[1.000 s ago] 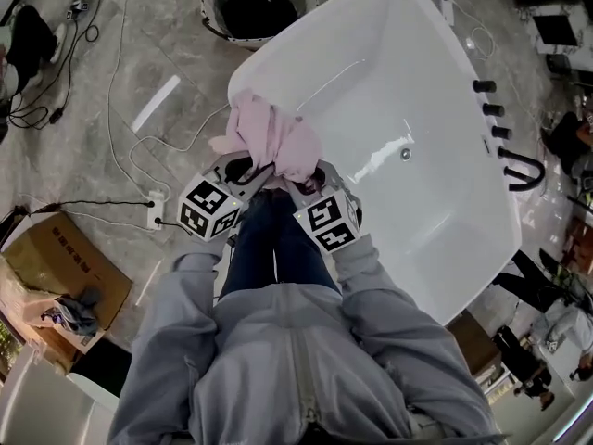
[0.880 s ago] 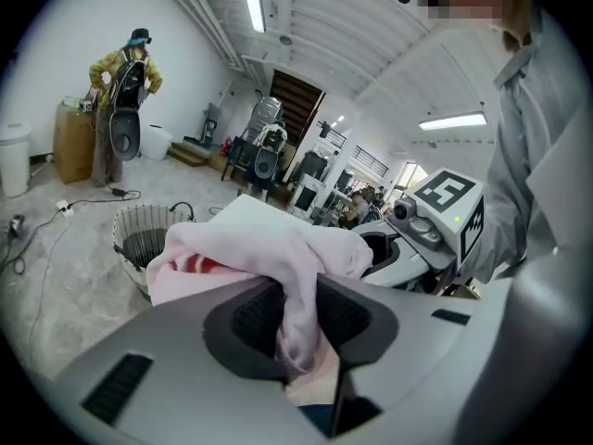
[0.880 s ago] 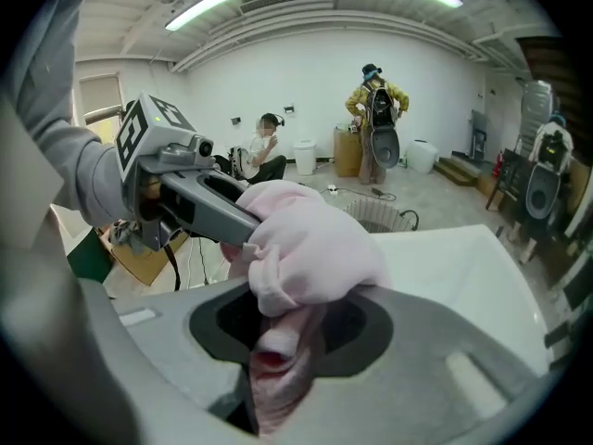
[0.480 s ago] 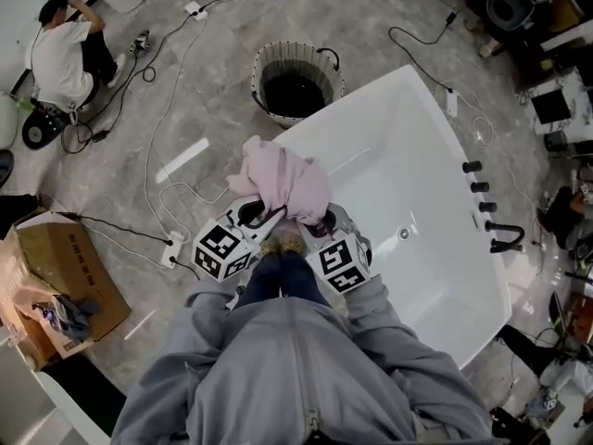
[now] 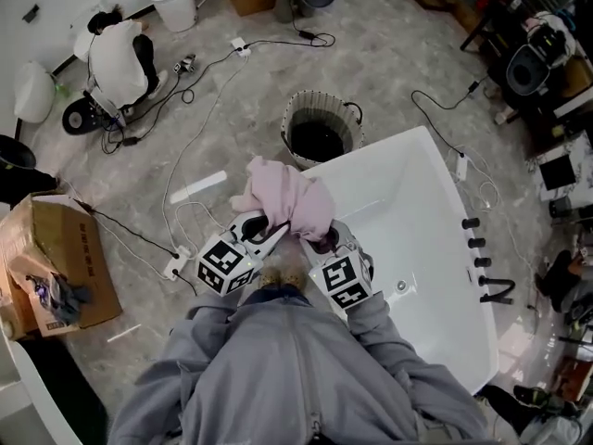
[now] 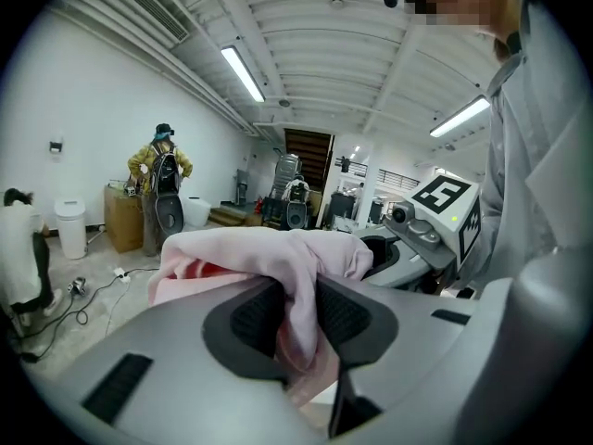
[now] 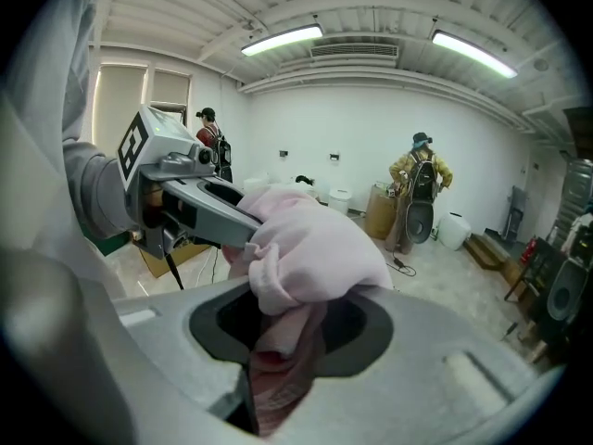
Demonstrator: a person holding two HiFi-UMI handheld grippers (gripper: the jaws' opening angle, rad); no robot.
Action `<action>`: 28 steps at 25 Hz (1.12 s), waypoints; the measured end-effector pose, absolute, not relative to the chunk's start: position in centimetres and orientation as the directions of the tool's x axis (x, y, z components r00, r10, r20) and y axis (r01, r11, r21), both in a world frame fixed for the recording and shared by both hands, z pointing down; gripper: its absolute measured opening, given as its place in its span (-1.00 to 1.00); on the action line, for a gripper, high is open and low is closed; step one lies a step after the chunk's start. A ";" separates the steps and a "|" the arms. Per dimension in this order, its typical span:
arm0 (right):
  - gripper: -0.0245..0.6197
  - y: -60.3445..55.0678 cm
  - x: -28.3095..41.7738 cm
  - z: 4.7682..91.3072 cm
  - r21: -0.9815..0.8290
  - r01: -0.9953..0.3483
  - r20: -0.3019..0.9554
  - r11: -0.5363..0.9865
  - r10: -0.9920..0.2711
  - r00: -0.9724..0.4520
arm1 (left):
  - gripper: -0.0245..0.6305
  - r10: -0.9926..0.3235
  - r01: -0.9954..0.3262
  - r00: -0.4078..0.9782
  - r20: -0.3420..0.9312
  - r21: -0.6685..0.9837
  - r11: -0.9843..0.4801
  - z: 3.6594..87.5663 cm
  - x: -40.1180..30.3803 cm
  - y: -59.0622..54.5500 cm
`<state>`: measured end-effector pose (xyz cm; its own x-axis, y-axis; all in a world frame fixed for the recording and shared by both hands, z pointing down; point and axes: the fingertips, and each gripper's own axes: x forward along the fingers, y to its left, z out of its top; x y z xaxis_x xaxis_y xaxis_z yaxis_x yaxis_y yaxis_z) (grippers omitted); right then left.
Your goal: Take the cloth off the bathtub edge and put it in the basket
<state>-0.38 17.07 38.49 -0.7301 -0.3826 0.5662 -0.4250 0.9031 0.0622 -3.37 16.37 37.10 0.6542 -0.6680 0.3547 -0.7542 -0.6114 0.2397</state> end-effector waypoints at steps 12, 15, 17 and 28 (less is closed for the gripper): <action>-0.53 16.3 -1.2 35.6 0.129 -0.339 0.526 0.932 -0.354 -0.774 | -0.65 -0.773 -0.828 0.561 0.296 0.182 -0.531 34.0 -4.4 16.1; -0.53 16.2 -1.5 35.2 0.133 -0.332 0.518 0.934 -0.351 -0.780 | -0.65 -0.785 -0.835 0.550 0.285 0.172 -0.523 33.4 -4.7 16.0; -0.53 15.9 -2.0 34.7 0.139 -0.328 0.510 0.934 -0.351 -0.785 | -0.65 -0.793 -0.839 0.544 0.275 0.169 -0.517 32.9 -5.2 15.8; -0.53 12.4 -7.4 33.6 0.184 -0.327 0.486 0.927 -0.375 -0.789 | -0.65 -0.816 -0.847 0.532 0.228 0.153 -0.509 31.9 -10.6 12.4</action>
